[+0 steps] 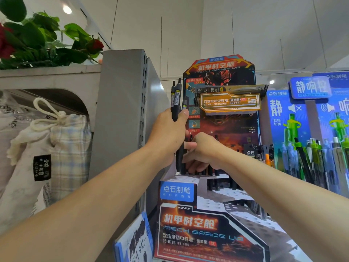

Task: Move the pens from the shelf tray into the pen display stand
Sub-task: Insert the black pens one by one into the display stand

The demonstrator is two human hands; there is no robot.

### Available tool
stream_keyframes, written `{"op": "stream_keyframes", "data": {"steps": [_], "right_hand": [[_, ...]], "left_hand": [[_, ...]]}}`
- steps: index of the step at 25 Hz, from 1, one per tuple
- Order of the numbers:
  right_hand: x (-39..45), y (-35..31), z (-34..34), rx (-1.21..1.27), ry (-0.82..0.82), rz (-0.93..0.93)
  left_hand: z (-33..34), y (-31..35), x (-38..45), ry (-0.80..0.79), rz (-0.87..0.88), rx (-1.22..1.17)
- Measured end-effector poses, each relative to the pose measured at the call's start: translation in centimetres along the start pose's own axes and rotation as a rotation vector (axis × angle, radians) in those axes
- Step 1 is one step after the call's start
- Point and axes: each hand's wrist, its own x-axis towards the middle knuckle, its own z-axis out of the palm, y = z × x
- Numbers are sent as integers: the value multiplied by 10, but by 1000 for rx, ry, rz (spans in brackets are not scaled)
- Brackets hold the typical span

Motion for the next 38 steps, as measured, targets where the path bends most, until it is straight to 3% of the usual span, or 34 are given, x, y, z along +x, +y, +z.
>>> {"op": "stream_keyframes", "data": {"steps": [8, 11, 15, 17, 25, 38], "right_hand": [[-9, -2, -7, -48, 36, -6], [-17, 1, -23, 254, 96, -143], [-32, -1, -37, 583, -88, -276], [-34, -2, -37, 528, -100, -303], [-15, 11, -27, 217, 250, -226], [-4, 16, -9, 98, 206, -155]], "left_hand": [[1, -2, -2, 9, 33, 84], [1, -3, -1, -4, 14, 112], [4, -3, 1, -10, -5, 139], [5, -3, 1, -19, -16, 109], [4, -6, 3, 41, 34, 122], [2, -5, 1, -6, 43, 72]]}}
